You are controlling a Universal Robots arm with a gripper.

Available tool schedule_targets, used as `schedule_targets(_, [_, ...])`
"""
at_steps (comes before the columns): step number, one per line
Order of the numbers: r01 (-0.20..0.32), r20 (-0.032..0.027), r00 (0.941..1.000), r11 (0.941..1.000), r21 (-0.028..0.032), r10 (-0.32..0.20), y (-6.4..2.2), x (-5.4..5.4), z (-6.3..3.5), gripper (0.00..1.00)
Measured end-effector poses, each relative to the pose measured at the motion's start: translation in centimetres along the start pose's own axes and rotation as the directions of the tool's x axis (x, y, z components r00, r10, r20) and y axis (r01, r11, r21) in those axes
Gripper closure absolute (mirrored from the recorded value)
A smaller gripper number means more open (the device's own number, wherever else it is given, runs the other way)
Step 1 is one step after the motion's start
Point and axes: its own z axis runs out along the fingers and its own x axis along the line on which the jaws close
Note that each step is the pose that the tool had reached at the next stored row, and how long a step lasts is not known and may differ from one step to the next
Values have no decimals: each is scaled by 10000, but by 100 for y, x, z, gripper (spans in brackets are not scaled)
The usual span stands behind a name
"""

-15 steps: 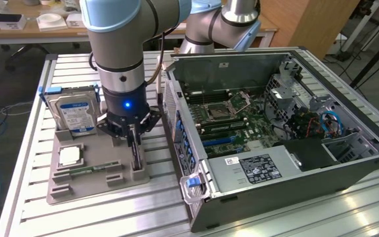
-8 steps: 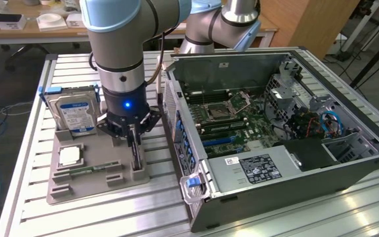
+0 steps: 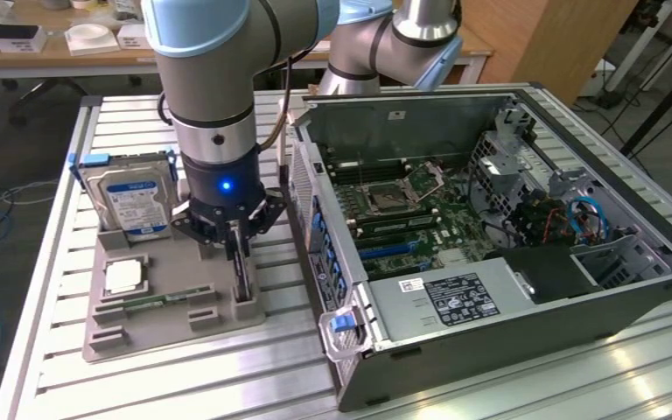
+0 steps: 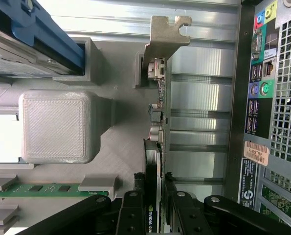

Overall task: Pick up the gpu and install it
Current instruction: 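Pick up the gpu and move the gpu toward the slot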

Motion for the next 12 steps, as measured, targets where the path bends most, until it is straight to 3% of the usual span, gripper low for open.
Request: schedule_targets(12, [0, 3, 10000, 10000, -2, 0, 0, -1, -2, 74])
